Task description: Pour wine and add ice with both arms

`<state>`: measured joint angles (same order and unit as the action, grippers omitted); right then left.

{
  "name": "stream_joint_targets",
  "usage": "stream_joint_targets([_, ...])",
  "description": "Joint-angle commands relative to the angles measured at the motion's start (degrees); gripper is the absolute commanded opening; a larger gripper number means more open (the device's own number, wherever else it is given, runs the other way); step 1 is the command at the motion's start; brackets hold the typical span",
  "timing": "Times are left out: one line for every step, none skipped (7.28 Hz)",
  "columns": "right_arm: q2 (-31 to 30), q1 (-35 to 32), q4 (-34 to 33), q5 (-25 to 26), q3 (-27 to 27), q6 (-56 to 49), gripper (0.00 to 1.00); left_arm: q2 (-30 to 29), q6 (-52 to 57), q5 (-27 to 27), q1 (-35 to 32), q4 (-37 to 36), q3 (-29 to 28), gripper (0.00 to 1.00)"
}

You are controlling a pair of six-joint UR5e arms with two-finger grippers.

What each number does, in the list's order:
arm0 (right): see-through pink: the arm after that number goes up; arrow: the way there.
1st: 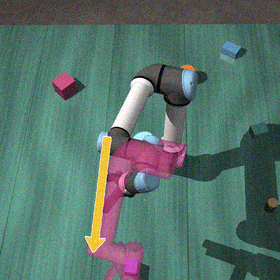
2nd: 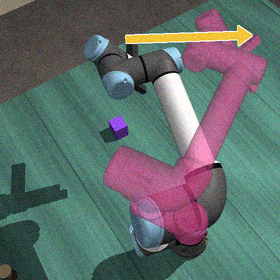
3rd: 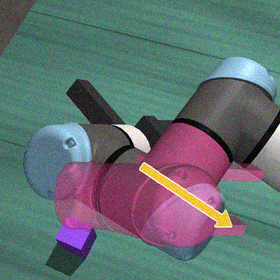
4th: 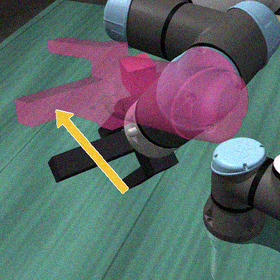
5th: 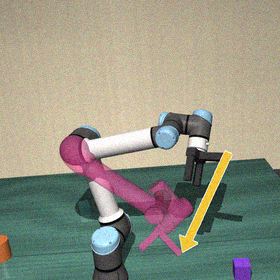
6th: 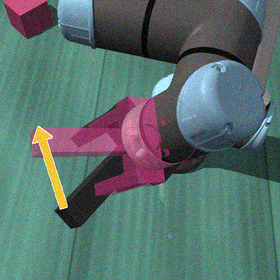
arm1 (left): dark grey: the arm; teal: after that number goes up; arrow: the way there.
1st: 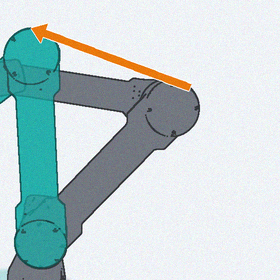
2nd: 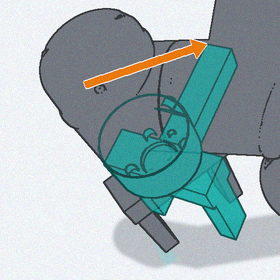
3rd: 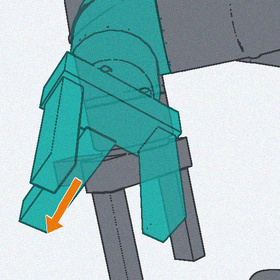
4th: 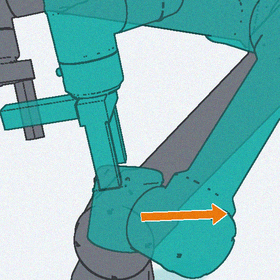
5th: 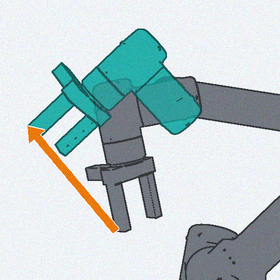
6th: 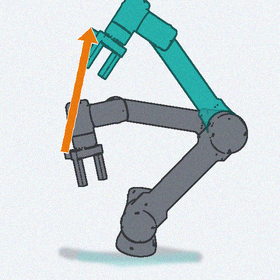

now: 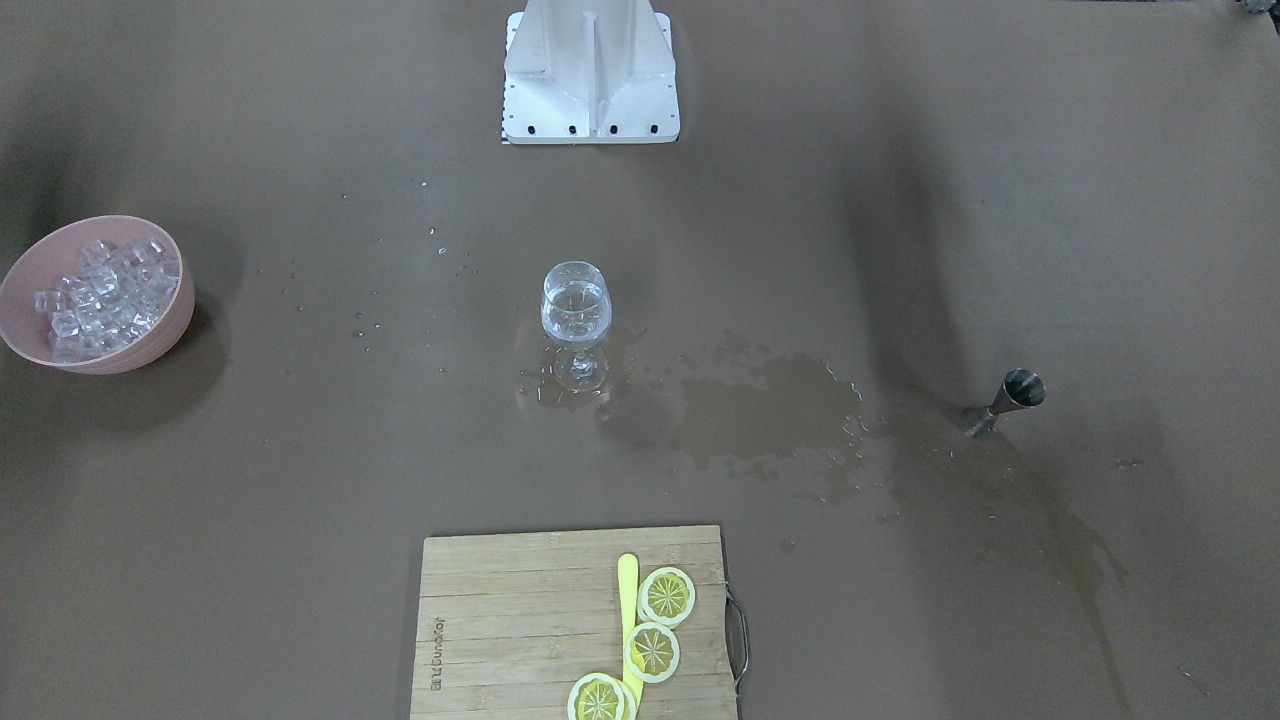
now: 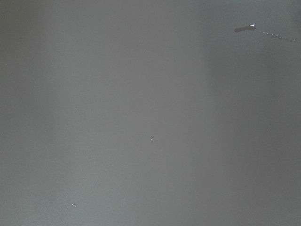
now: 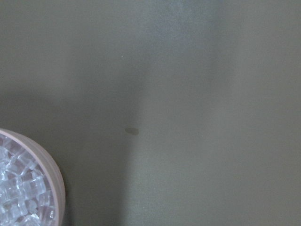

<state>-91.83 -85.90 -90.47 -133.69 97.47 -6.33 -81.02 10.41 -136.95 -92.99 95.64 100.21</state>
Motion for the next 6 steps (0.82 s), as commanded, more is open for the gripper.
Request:
stream_joint_targets([-0.19, -0.05, 0.03, 0.01, 0.00, 0.00, 1.00, 0.07, -2.13, -11.76, 0.35, 4.11, -2.72, 0.99])
stream_joint_targets([-0.46, 0.03, 0.03, 0.01, 0.09, 0.00, 1.00, -1.49, -5.19, -16.29, 0.61, 6.99, -3.96, 0.97])
stream_joint_targets([-0.46, 0.03, 0.03, 0.01, 0.18, 0.00, 1.00, -4.12, -5.48, -15.98, 1.49, 13.54, -4.75, 0.97])
stream_joint_targets([-0.46, 0.03, 0.03, 0.01, 0.27, 0.00, 1.00, -7.97, -5.40, -15.81, 3.67, 18.91, -7.46, 0.97])
stream_joint_targets([-0.55, 0.03, 0.03, 0.01, 0.18, 0.00, 1.00, -11.40, -7.14, -15.72, 4.56, 21.23, -12.18, 0.97])
stream_joint_targets([-0.90, 0.03, 0.03, 0.01, 0.27, 0.00, 1.00, -12.83, -7.68, -12.50, 4.83, 25.60, -14.06, 0.98])
